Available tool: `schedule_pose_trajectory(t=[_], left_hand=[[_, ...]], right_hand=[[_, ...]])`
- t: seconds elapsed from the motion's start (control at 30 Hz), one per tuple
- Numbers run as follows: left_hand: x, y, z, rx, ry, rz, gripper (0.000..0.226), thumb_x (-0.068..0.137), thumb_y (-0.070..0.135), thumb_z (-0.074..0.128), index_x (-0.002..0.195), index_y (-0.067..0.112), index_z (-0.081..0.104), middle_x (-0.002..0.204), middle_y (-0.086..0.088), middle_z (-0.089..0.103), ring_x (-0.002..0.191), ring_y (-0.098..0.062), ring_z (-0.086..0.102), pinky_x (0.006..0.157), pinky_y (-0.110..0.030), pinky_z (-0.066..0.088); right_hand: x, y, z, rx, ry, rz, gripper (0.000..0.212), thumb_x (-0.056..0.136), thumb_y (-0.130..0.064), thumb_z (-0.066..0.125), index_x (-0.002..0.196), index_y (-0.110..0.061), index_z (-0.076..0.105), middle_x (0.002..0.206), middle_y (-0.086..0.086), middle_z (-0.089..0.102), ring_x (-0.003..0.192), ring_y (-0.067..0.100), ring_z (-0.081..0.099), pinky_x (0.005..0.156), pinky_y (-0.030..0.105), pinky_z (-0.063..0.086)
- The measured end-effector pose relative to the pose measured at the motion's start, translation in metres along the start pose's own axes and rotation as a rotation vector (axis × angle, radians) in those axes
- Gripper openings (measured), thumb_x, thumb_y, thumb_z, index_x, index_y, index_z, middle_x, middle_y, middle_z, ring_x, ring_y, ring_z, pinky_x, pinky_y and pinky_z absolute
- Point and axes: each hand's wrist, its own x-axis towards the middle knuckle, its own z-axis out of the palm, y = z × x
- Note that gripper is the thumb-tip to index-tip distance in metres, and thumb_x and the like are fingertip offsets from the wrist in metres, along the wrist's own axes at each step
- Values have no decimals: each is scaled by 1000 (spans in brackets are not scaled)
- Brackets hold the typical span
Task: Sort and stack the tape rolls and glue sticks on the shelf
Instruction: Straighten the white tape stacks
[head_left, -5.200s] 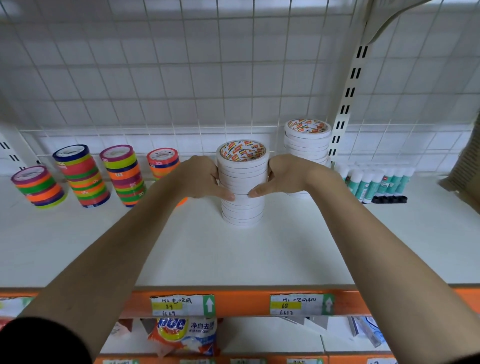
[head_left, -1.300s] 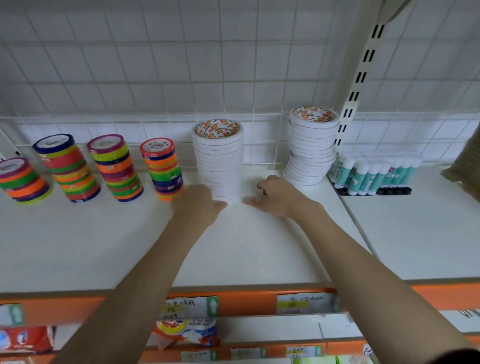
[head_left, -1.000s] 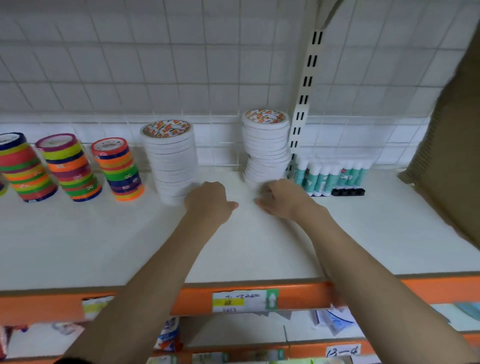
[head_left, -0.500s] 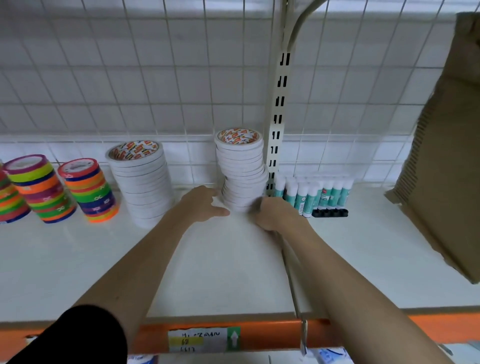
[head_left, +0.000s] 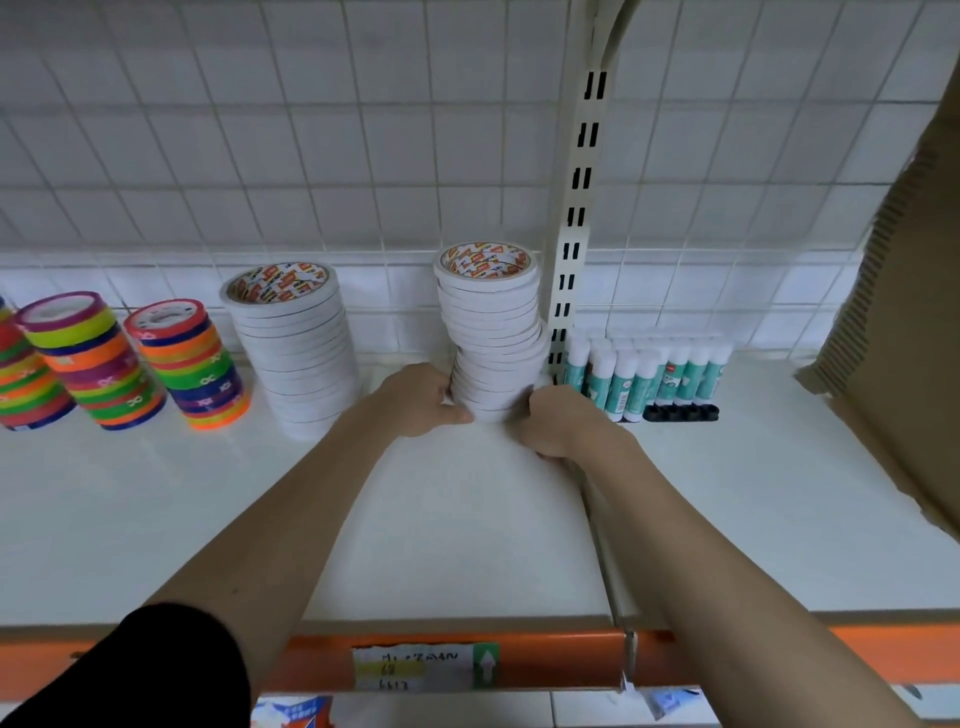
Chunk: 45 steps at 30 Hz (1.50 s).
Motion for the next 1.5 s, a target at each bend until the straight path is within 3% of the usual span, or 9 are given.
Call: schedule_pose_trajectory(t=[0.33,0.53,0.63,0.7,0.87,1.13,1.33,1.4,1.5], left_hand=[[-47,-14,15,-3,88,43,32,84,41,64,66,22,47,68,5,44,72,-17,47,63,-27,32],[-71,-13,22,19,122,78,29,85,44,61,89,16,64,74,6,44,77,-17,50,68,-26,33],[-80,-11,19,18,107,59,36,81,49,63,95,16,67,77,5,54,77,-16,53,69,-27,38],[-84,-8,15,-3,94,13,44,78,53,64,101,16,68,86,-2,63,81,-17,58,75,-30,45],[-85,9,17,192,112,-54,68,70,72,57,102,12,62,93,1,58,87,-17,55,77,-30,38],[-87,12,22,303,134,8,61,82,65,48,98,8,60,73,4,35,77,-17,42,72,-28,28],[-86,9,17,199,107,-58,61,82,64,51,110,11,61,100,-2,55,93,-19,53,82,-30,36],[-85,6,11,162,78,-104,68,76,66,57,121,15,57,113,1,57,106,-18,52,88,-30,36],[-83,7,-3,115,33,-174,81,69,63,68,131,14,48,120,4,57,114,-18,51,91,-28,36]], right_hand=[[-31,8,12,75,-15,-143,22,89,-25,42,68,-24,39,76,-2,55,72,21,56,75,33,51],[-55,16,11,70,-26,-221,29,93,-27,44,65,-24,41,65,-12,44,77,17,51,73,30,45],[-63,22,5,92,-76,-224,20,90,-33,51,85,-18,62,69,-7,50,79,19,53,77,33,47],[-62,25,3,122,-65,-204,30,84,-39,59,99,-15,66,80,2,59,81,20,57,77,34,49],[-50,21,8,80,16,-251,39,73,-46,71,75,-9,58,69,-3,48,68,14,49,57,25,36],[-39,12,9,60,60,-333,45,71,-45,75,60,-18,41,60,-6,44,55,6,41,49,22,28],[-42,16,7,79,5,-336,44,74,-44,74,61,-18,42,60,-6,42,56,7,40,50,20,26],[-42,20,1,95,-28,-291,38,72,-44,75,70,-13,52,67,-2,49,64,13,48,52,22,33],[-40,23,-13,82,-66,-245,58,75,-39,73,120,-6,54,97,5,61,88,22,60,75,32,49]])
